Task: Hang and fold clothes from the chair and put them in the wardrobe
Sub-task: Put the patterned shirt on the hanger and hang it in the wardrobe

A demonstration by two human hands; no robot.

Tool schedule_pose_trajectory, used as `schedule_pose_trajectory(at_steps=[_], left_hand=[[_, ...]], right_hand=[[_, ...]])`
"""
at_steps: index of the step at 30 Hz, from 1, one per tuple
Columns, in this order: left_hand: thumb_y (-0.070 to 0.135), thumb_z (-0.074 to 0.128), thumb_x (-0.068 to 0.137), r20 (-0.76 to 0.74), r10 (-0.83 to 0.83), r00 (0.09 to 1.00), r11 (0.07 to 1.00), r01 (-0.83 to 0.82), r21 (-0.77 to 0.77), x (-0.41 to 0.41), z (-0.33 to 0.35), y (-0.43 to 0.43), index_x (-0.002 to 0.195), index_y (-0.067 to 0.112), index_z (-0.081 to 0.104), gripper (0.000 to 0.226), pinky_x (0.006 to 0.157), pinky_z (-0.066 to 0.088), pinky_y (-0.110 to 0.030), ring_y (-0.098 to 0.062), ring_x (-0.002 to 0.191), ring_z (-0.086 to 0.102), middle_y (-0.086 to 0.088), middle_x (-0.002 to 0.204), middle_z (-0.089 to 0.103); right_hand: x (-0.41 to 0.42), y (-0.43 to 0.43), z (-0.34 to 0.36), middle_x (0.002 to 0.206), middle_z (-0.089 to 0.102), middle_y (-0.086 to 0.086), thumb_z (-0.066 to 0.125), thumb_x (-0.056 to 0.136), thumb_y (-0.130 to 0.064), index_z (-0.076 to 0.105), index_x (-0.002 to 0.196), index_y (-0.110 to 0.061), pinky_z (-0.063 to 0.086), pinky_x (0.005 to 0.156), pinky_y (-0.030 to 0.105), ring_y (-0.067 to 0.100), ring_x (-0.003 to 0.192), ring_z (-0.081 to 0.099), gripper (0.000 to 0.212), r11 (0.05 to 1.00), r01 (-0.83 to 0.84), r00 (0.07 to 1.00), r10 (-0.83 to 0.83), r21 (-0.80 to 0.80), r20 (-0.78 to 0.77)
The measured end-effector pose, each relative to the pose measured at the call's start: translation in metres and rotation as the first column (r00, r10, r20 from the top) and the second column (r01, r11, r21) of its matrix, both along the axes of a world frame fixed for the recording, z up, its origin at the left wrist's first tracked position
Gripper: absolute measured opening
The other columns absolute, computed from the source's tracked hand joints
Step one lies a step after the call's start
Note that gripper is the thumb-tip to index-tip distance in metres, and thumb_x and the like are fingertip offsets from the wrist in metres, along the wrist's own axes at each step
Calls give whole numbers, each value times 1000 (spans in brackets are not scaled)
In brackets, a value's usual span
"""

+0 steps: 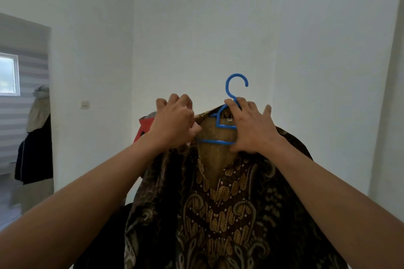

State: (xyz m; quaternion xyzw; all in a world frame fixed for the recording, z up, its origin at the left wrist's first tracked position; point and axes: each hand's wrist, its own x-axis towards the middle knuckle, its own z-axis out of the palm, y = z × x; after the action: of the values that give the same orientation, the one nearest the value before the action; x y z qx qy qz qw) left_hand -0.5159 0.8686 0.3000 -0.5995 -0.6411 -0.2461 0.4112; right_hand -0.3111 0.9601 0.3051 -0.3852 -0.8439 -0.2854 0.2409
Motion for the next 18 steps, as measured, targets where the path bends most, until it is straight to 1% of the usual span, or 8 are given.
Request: schedule_pose_trajectory(at_steps=[2, 4, 7, 10, 11, 13, 16, 18], left_hand=[[43, 58, 84, 98, -155, 983, 980, 165, -109, 8, -9, -7, 66, 25, 57, 25, 99, 31, -50, -20, 116, 40, 6, 121, 51], [48, 53, 87, 145, -244, 959, 952, 265, -153, 18, -21, -10, 76, 28, 62, 25, 103, 28, -51, -19, 120, 33, 7, 125, 45], [52, 43, 86, 202, -394, 897, 899, 422, -119, 17, -28, -21, 108, 36, 64, 34, 107, 24, -53, -17, 124, 30, 8, 130, 42], [56, 53, 82, 105, -462, 881, 877, 471, -94, 4, -23, -34, 139, 37, 44, 60, 111, 28, -54, -21, 133, 34, 3, 145, 38], [60, 58, 82, 46, -431, 901, 891, 433, -138, 3, -21, -37, 148, 38, 32, 74, 109, 34, -50, -22, 132, 38, 1, 148, 36], [71, 62, 79, -68, -349, 935, 923, 331, -196, 7, -15, -43, 156, 40, 16, 95, 93, 45, -39, -21, 122, 47, -3, 147, 38], [78, 64, 70, -146, -291, 946, 954, 276, -116, 18, -5, -56, 156, 42, 17, 104, 61, 42, -28, -16, 89, 54, -1, 128, 47], [76, 67, 68, -154, -286, 946, 958, 283, -42, 25, 6, -67, 154, 42, 24, 102, 54, 37, -27, -13, 74, 47, -1, 117, 49]], right_hand=[[-3, -9, -5, 154, 20, 5, 80, 54, -67, 5, 153, -26, 32, 104, 69, 32, 136, 36, 131, 1000, -17, 1000, 17, -11, -11], [-8, -20, -6, 153, 21, 4, 80, 54, -65, 6, 153, -26, 37, 102, 65, 32, 132, 40, 129, 999, -35, 999, 34, -8, -24], [-3, -33, -5, 153, 18, 4, 82, 55, -58, 5, 153, -27, 46, 96, 58, 31, 128, 42, 129, 998, -51, 998, 49, -39, -48], [14, -45, -3, 154, 17, 2, 83, 53, -56, 5, 154, -31, 53, 89, 52, 29, 128, 41, 130, 994, -84, 992, 77, -74, -99], [19, -50, -2, 154, 17, 2, 84, 52, -55, 5, 154, -32, 54, 88, 50, 28, 128, 42, 130, 992, -96, 990, 88, -79, -108], [28, -64, 2, 154, 18, -1, 83, 53, -54, 5, 154, -33, 56, 84, 46, 26, 127, 43, 130, 990, -119, 988, 110, -80, -109], [42, -86, 9, 153, 18, -5, 82, 53, -54, 3, 155, -36, 57, 78, 42, 24, 122, 46, 130, 989, -147, 984, 143, -29, -103], [54, -101, 13, 151, 22, -3, 80, 55, -56, 2, 155, -40, 58, 77, 42, 23, 117, 50, 129, 982, -185, 972, 186, 26, -140]])
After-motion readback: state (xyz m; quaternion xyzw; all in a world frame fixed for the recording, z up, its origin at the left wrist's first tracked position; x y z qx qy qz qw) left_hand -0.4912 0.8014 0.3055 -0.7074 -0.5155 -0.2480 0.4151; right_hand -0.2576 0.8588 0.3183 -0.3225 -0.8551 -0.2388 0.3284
